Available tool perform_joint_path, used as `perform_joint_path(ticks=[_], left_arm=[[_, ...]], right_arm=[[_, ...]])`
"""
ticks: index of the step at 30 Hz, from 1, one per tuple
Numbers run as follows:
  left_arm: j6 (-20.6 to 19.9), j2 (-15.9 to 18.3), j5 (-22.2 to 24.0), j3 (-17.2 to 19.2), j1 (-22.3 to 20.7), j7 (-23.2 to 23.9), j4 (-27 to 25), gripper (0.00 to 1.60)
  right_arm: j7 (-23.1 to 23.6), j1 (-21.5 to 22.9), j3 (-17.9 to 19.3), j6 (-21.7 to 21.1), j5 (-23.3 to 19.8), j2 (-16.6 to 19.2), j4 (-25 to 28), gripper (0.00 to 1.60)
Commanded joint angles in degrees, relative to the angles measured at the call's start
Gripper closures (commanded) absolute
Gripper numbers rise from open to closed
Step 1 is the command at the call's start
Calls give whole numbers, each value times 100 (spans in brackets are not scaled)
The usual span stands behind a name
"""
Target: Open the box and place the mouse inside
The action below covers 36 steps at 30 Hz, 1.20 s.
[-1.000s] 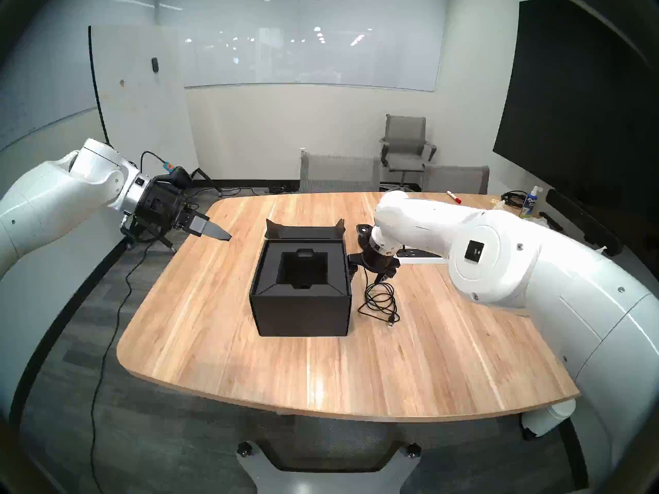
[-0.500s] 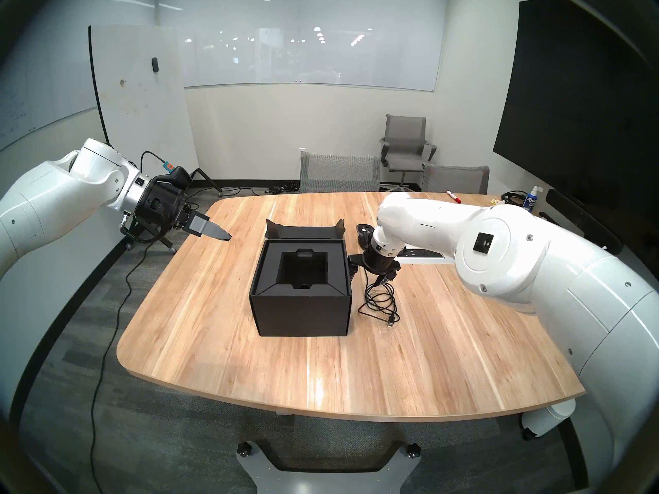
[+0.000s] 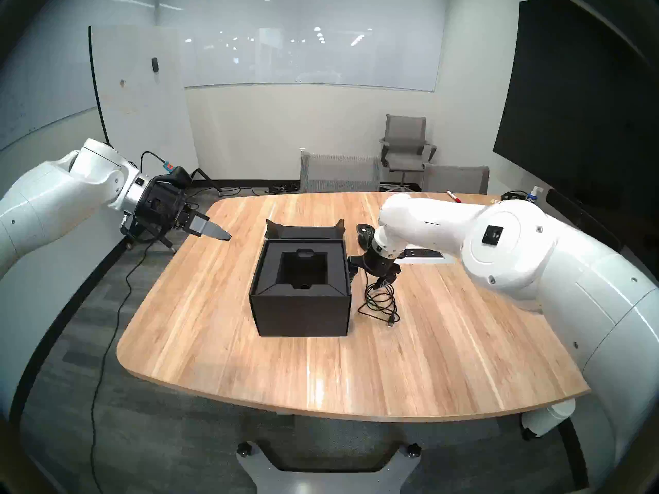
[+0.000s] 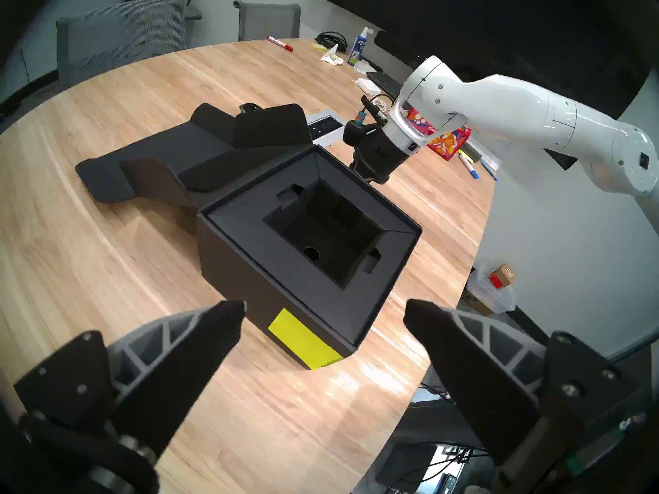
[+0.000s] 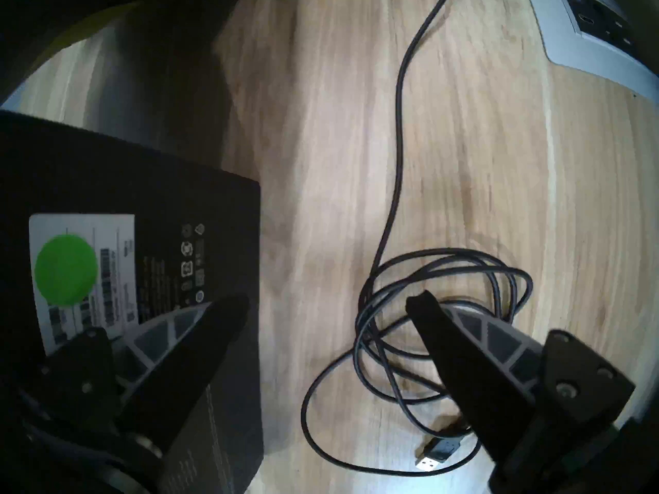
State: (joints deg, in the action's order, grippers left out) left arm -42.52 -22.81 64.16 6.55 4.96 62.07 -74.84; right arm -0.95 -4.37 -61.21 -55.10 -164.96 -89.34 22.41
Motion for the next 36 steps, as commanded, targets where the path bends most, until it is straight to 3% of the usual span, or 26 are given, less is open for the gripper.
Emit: perform_joint_path(ticks=[1, 19, 20, 23, 30, 36], left_arm=[[-11, -2, 33, 81, -113, 86, -7, 0], [-10, -2, 34, 77, -115, 83, -8, 0], [-10, -2, 35, 77, -115, 82, -8, 0], [-9, -2, 35, 76, -114, 79, -8, 0], [-6, -2, 35, 75, -113, 73, -9, 0], [-6, -2, 35, 75, -113, 72, -10, 0]], right_arm=[[-100, 183, 212, 10, -4, 101, 102, 0], [-545, -1, 681, 10, -4, 247, 302, 0], [-559, -26, 702, 10, -4, 236, 280, 8], [-604, -121, 768, 10, -4, 197, 191, 82], [-670, -288, 881, 10, -4, 140, 41, 101], [-748, -372, 1000, 10, -4, 115, -59, 155]])
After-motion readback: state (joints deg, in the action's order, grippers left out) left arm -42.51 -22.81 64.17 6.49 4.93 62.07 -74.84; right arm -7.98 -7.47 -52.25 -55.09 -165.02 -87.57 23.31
